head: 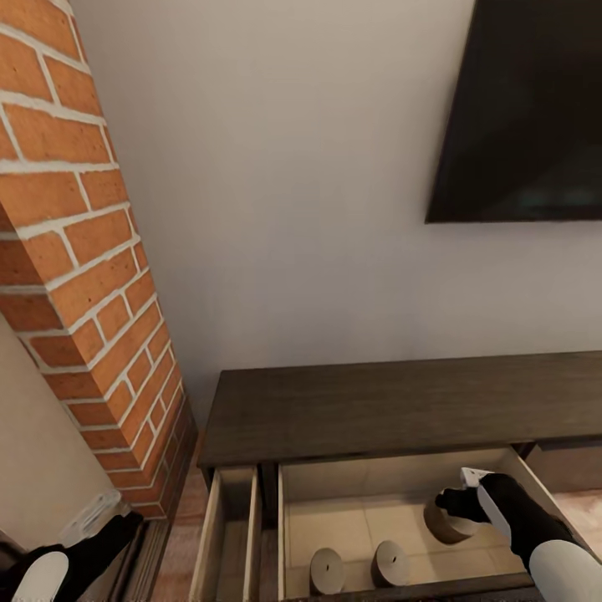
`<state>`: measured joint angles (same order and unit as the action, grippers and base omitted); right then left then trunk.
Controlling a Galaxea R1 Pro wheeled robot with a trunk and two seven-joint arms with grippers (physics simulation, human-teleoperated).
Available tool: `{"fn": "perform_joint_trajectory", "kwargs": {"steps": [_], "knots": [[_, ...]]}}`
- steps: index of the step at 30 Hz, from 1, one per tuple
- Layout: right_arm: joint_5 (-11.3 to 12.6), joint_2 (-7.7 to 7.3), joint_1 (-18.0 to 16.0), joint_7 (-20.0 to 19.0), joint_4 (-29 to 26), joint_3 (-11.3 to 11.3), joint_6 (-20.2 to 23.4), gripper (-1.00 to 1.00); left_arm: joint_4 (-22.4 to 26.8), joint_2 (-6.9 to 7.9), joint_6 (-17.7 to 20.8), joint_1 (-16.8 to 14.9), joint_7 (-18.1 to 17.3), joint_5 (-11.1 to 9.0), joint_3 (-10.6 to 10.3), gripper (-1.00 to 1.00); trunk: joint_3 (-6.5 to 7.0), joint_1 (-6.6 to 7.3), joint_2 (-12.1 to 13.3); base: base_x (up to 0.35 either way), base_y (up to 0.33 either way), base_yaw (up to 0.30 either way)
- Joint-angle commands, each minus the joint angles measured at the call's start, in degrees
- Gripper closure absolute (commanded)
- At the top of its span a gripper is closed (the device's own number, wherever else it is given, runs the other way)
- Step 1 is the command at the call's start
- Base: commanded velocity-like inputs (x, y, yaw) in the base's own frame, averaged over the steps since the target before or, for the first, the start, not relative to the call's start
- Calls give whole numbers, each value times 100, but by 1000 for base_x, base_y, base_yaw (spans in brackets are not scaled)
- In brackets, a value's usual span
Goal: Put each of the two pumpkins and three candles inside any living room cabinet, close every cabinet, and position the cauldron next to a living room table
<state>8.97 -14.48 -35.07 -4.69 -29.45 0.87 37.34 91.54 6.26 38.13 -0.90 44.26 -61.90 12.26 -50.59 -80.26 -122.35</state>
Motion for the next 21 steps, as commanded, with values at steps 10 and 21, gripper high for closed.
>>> {"fn": "perform_joint_trajectory", "kwargs": {"steps": [10, 21], "knots": [[-12, 38, -783, 35, 1019, 9, 33, 100, -55, -20, 20, -10, 35, -60, -49, -100, -186, -219, -405, 0, 0, 0], [-132, 41, -817, 80, 1103, -13, -141, 100, -74, -14, 306, 19, -297, -348, -38, -100, -383, -461, -846, 0, 0, 0]]}}
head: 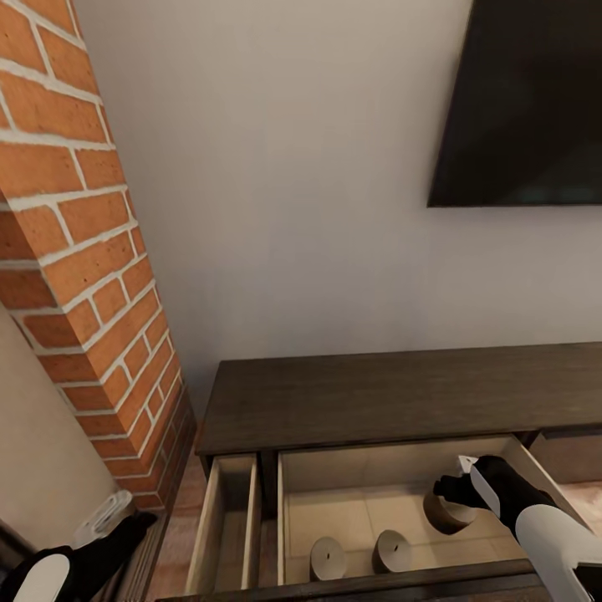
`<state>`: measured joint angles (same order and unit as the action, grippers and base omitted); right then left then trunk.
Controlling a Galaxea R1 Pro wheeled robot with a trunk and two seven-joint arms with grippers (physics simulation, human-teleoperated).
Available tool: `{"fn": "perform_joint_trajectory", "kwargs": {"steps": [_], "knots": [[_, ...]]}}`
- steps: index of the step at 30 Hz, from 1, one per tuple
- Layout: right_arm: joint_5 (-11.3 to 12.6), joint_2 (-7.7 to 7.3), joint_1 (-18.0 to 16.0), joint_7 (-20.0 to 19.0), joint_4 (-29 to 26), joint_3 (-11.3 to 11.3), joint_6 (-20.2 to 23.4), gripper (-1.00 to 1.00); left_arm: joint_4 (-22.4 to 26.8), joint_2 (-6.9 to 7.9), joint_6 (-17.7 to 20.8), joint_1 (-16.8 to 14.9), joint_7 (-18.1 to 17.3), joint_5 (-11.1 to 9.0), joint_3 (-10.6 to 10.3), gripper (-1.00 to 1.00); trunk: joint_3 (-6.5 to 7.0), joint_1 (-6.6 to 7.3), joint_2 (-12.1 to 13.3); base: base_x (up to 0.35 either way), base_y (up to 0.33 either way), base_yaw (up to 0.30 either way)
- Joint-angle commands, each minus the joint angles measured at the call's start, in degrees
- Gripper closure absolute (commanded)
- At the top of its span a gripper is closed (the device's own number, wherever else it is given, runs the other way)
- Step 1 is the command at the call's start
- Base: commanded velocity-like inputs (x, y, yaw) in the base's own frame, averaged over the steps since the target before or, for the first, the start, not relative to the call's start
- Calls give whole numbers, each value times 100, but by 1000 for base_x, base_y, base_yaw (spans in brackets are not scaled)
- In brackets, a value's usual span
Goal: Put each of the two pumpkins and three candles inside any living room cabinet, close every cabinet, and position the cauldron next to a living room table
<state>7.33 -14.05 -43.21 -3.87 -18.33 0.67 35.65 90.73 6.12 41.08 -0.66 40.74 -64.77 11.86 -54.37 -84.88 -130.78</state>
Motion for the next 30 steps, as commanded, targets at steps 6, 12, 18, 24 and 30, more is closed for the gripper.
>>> {"fn": "perform_joint_trajectory", "kwargs": {"steps": [6, 12, 18, 24, 30], "knots": [[-7, 0, -3, 248, 0, 18, 14, 100, 11, 3, 60, 11, -6, -107, 8, -100, -114, -131, -245, 0, 0, 0], [-12, 0, -3, 576, -4, 21, 12, 100, 20, 27, 71, 13, -20, -114, 24, -100, -221, -263, -485, 0, 0, 0], [-12, -1, -3, 604, -4, 21, 12, 100, 23, 45, 75, 13, -22, -115, 34, -100, -329, -395, -726, 0, 0, 0], [-12, -1, -3, 601, -4, 21, 12, 100, 17, 47, 74, 14, -22, -115, 39, -100, -437, -527, -967, 0, 0, 0], [-12, -1, -3, 598, -4, 21, 15, 100, 17, 55, 72, 14, -15, -115, 51, -100, -473, -571, -1047, 0, 0, 0]]}}
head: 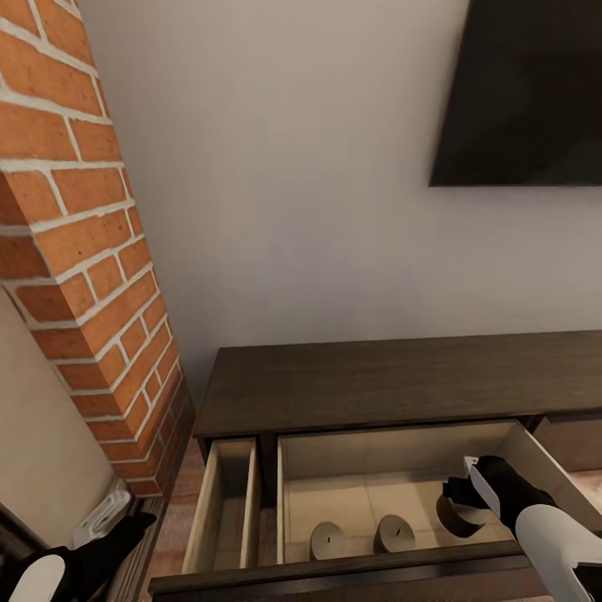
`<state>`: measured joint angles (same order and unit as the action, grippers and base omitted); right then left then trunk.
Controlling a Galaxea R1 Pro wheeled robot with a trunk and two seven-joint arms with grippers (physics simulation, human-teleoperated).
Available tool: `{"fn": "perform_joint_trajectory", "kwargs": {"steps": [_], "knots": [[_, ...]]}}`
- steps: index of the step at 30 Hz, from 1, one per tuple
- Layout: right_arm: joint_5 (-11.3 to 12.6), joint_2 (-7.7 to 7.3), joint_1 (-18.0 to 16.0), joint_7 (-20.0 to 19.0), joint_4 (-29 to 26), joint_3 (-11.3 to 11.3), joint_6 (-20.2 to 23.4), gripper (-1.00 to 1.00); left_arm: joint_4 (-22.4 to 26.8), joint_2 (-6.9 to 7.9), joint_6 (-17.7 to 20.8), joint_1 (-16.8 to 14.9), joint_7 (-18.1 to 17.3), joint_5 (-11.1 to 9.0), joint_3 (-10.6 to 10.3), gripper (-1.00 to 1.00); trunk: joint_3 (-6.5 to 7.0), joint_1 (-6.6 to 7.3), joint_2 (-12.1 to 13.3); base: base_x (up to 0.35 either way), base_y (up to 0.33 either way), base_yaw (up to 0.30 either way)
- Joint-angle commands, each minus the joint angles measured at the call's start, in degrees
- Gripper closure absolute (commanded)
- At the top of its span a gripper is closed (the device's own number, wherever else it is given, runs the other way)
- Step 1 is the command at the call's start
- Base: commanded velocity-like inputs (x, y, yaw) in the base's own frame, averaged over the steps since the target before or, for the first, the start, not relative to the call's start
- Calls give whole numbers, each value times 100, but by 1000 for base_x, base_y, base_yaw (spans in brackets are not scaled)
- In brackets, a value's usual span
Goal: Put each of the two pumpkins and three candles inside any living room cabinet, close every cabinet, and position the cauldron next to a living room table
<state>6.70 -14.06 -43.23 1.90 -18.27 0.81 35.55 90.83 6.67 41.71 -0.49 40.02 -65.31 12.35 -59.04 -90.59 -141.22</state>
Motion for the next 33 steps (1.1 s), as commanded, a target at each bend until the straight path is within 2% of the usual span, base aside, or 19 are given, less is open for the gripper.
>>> {"fn": "perform_joint_trajectory", "kwargs": {"steps": [1, 10, 33], "knots": [[51, 0, -3, 21, -10, 7, 28, 100, 8, 3, 12, -4, 57, -62, 5, -100, -5, 1, -2, 0, 0, 0], [72, -1, -10, -9, -64, 7, 24, 100, 5, 10, 18, -4, 63, -63, 9, -100, -28, 1, -2, 0, 0, 0], [68, 0, -10, -14, -71, -2, 6, 100, 7, 10, 18, -4, 68, -61, 5, -100, -226, 1, -2, 0, 0, 0]]}}
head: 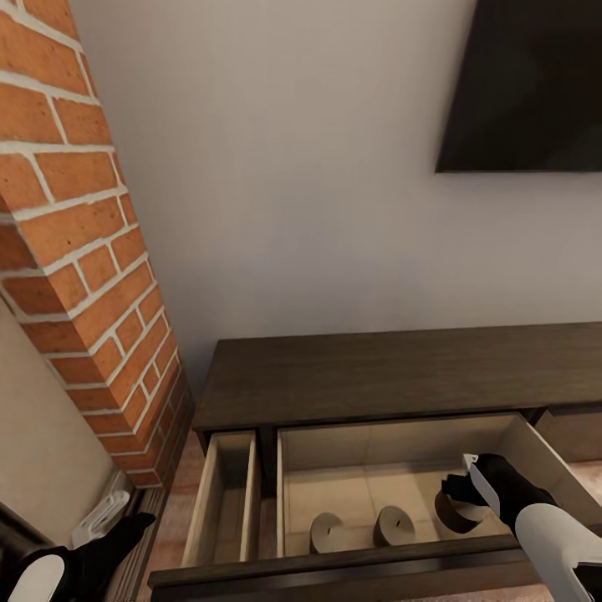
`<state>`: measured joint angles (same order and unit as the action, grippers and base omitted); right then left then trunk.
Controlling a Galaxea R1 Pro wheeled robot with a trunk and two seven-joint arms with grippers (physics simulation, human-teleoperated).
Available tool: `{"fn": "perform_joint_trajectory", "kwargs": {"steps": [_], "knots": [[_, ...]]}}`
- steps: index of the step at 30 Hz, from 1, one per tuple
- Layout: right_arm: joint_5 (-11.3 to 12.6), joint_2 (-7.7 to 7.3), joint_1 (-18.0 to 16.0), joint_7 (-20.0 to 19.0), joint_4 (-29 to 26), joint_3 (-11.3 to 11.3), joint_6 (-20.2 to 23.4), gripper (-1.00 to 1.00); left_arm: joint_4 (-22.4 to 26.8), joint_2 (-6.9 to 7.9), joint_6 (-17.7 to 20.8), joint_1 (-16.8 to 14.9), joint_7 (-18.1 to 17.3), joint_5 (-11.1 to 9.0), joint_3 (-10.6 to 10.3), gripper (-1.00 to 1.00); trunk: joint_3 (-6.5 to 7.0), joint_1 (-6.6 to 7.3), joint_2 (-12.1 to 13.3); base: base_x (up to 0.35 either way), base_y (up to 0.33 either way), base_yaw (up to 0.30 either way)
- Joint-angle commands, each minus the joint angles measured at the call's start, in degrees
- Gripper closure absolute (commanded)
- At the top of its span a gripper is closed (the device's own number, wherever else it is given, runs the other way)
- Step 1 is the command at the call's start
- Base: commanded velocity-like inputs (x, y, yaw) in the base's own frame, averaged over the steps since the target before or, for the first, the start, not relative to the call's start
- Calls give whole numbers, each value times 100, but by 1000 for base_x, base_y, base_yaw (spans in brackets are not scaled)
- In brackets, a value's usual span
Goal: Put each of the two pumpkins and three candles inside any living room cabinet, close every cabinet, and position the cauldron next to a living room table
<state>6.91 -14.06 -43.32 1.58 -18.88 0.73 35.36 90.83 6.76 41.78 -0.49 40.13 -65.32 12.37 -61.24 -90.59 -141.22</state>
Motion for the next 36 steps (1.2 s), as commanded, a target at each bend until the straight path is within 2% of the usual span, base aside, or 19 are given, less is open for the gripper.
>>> {"fn": "perform_joint_trajectory", "kwargs": {"steps": [1, 4, 8, 9, 25, 28, 29, 31, 34, 36], "knots": [[48, -1, -1, 18, -10, 5, 25, 100, 8, 1, 10, -4, 57, -60, 2, -100, -14, 1, -2, 0, 0, 0], [48, -1, -1, 18, -10, -20, 24, 100, 8, 2, 9, -4, 57, -60, 5, -100, -41, 1, -2, 0, 0, 0], [51, -1, -1, 18, -10, -160, 11, 100, 7, 3, 10, -4, 57, -60, 2, -100, -68, 1, -2, 0, 0, 0], [51, -1, -1, 18, -10, -167, 10, -100, 8, 4, 9, -4, 57, -60, 2, -100, -70, 1, -2, 0, 0, 0], [52, -12, 5, 14, -80, -192, -39, -100, 12, 9, 8, -4, 58, -60, 4, -100, -75, 1, -2, 0, 0, 0], [62, -45, 52, -138, -675, -179, -366, -100, 0, 10, -4, -4, 56, -17, -5, -100, -75, 1, -2, 0, 0, 0], [65, -69, 87, -325, -1042, -169, -436, -100, -4, 10, -10, -4, 56, -2, -11, -100, -75, 1, -2, 0, 0, 0], [68, -90, 166, -517, -1413, -150, -466, -100, -9, 10, -17, -4, 58, 10, -17, -100, -75, 1, -2, 0, 0, 0], [96, -252, 532, -818, -2319, -121, -481, -100, -130, 3, -56, 8, 64, 43, -28, -100, -75, 1, -2, 0, 0, 0], [103, -291, 618, -859, -2521, -116, -481, -100, -175, 2, -62, 12, 66, 50, -30, -100, -75, 1, -2, 0, 0, 0]]}}
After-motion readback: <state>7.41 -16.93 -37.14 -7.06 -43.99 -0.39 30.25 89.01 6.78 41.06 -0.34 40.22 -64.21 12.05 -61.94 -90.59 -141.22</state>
